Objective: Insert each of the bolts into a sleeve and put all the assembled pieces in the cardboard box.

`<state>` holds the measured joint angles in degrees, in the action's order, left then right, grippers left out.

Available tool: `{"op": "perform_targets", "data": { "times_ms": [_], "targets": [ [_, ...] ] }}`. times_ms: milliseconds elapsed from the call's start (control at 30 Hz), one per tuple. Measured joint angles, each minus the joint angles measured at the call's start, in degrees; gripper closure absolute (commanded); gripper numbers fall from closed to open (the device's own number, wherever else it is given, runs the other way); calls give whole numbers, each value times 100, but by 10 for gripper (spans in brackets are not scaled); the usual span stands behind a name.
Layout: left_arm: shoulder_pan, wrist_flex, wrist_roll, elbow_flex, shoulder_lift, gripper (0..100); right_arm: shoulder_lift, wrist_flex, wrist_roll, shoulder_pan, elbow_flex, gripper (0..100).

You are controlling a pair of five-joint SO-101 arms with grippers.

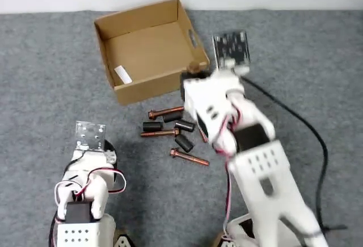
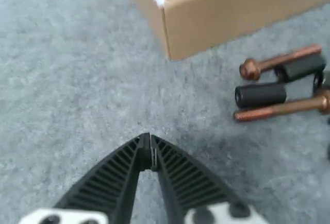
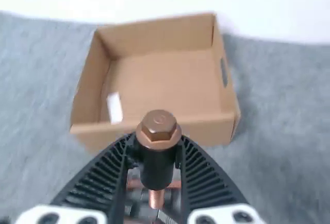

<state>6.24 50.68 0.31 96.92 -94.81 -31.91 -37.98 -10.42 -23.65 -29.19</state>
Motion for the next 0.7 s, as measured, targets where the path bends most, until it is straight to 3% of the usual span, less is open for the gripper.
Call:
{"op": "perform_targets", "data": {
  "times_ms": [267,500,700],
  "targets": [
    [9,70,70,35,-9,994,2620,501,9,334,2119,990],
    [9,70,1240,35,0,994,4774,501,431,325,4105,990],
    [9,70,1380,35,0,994,6312,501,835,334,5143,990]
  ]
}}
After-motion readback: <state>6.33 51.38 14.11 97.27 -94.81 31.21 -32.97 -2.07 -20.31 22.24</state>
